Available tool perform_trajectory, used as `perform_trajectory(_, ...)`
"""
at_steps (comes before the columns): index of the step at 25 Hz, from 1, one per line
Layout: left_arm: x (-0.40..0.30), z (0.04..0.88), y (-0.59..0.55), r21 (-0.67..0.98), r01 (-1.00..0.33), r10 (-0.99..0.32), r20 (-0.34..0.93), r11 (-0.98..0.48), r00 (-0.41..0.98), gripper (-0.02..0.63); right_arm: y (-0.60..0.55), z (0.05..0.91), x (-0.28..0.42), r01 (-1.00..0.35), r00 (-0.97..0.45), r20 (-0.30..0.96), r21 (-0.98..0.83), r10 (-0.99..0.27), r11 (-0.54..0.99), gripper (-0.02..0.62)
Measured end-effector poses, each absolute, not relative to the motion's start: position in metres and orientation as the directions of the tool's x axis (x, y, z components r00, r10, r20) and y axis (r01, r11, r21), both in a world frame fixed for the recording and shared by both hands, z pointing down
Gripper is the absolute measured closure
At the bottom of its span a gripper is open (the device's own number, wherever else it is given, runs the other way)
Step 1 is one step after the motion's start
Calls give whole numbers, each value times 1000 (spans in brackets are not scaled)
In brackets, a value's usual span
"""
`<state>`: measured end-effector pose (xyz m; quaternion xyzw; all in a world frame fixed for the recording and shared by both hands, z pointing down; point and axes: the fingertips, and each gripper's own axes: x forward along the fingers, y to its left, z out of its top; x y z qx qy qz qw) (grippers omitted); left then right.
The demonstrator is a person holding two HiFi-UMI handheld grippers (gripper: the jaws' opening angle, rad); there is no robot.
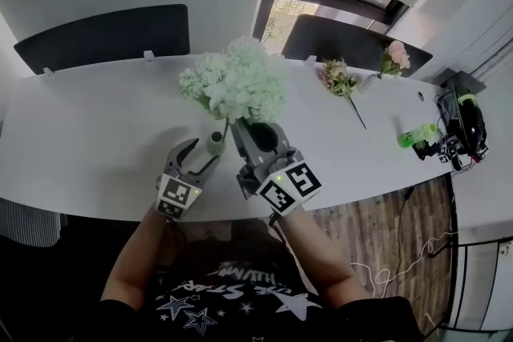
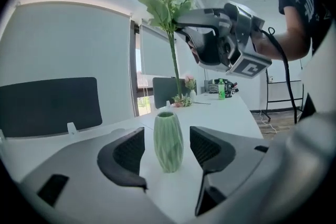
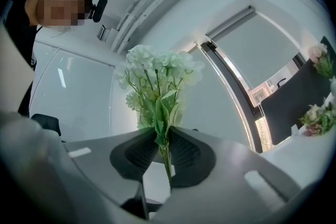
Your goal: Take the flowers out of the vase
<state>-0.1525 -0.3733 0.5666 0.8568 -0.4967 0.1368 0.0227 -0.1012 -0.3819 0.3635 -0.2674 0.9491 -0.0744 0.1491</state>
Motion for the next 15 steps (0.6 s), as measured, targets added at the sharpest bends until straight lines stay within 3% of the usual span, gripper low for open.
perform_trajectory(15,-183,508,-325,11,-879,-870,138,-476,473,350,-351,378,-86,-589,-746,-179,-270,-641,761,537)
